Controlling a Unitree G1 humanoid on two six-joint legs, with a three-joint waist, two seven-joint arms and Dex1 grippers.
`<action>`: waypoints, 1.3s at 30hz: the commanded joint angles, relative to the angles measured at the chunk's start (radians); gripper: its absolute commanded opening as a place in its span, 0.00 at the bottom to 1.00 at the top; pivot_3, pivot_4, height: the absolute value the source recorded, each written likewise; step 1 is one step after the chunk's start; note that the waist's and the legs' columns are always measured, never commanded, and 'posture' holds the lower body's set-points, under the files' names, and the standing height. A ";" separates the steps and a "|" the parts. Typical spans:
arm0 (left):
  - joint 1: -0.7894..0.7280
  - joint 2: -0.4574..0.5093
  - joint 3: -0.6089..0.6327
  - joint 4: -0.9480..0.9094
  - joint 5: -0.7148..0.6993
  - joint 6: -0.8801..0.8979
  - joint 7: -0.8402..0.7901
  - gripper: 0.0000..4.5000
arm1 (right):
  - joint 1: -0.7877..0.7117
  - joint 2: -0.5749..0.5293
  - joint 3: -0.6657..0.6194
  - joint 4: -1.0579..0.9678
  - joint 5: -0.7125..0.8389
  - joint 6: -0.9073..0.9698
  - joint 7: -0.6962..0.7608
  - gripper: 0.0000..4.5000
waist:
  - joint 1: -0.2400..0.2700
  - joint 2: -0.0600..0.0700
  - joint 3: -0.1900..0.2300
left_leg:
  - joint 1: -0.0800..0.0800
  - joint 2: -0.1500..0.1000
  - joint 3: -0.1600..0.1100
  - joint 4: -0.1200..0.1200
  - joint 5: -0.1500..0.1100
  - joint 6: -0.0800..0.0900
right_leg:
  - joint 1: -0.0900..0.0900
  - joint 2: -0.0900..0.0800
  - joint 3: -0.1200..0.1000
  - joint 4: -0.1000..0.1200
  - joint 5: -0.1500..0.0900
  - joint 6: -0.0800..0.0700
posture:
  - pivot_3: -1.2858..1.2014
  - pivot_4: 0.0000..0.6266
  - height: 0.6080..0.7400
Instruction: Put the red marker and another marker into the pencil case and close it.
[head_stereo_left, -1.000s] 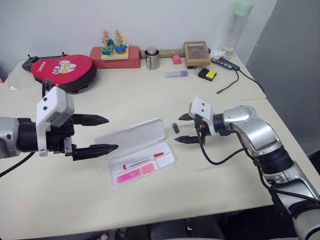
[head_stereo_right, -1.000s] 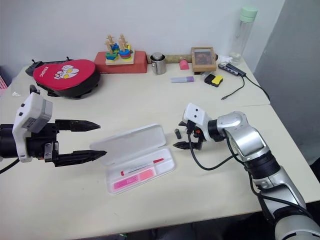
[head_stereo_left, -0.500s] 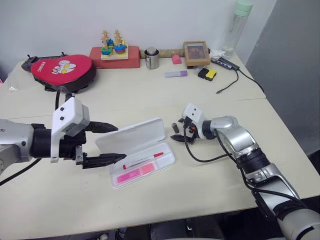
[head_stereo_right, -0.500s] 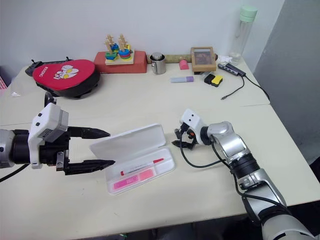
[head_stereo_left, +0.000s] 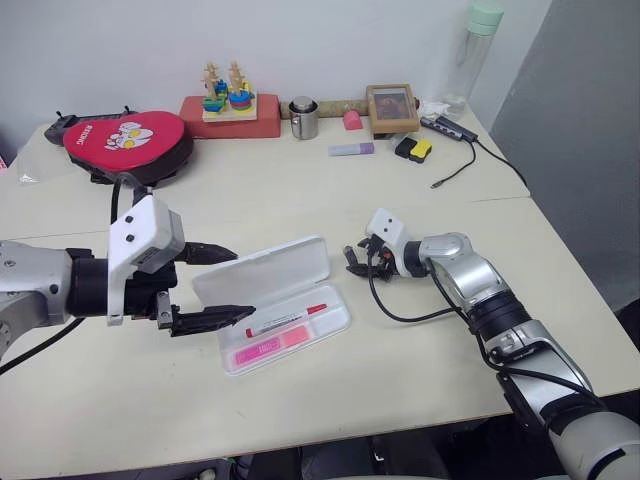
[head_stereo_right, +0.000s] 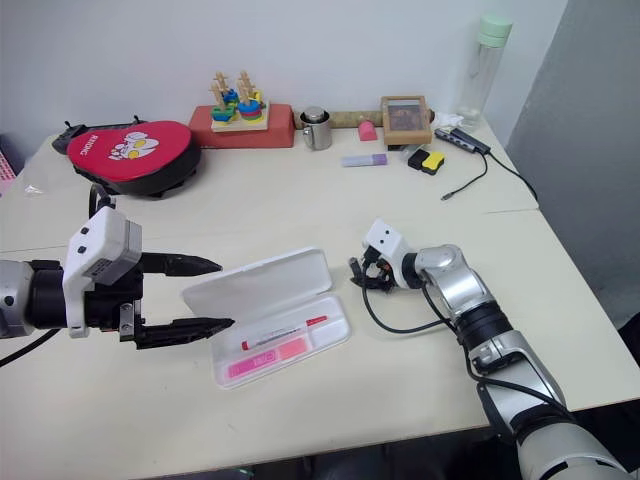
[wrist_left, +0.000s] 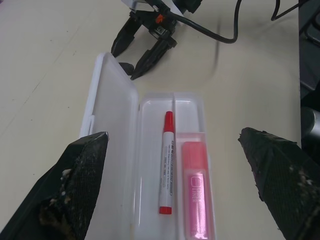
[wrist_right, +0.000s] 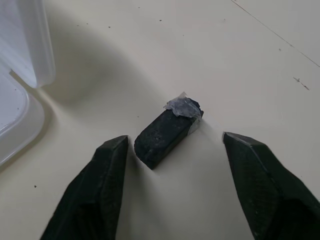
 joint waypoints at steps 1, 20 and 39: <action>-0.009 0.000 0.016 -0.016 -0.009 -0.003 0.012 1.00 | -0.007 -0.012 -0.014 -0.002 -0.023 0.005 -0.007 0.44 | 0.000 0.000 0.000 | 0.000 0.000 0.000 0.000 0.000 0.000 | 0.000 0.000 0.000 0.000 0.000 0.000 | 0.52 0.24 1.00; 0.001 -0.024 0.009 -0.013 -0.015 -0.002 0.053 1.00 | 0.050 -0.217 -0.067 -0.281 0.047 0.082 0.172 0.03 | 0.002 0.000 0.000 | -0.002 0.000 0.000 -0.001 0.000 0.000 | -0.002 0.000 -0.001 -0.001 0.000 0.000 | 0.52 0.24 1.00; 0.044 0.025 0.004 0.069 0.047 -0.048 -0.063 1.00 | 0.143 -0.306 0.031 -0.685 0.166 0.047 0.446 0.03 | 0.000 0.000 0.000 | -0.002 0.000 0.000 0.000 0.000 0.000 | -0.002 0.000 0.000 -0.001 0.000 0.000 | 0.52 0.24 1.00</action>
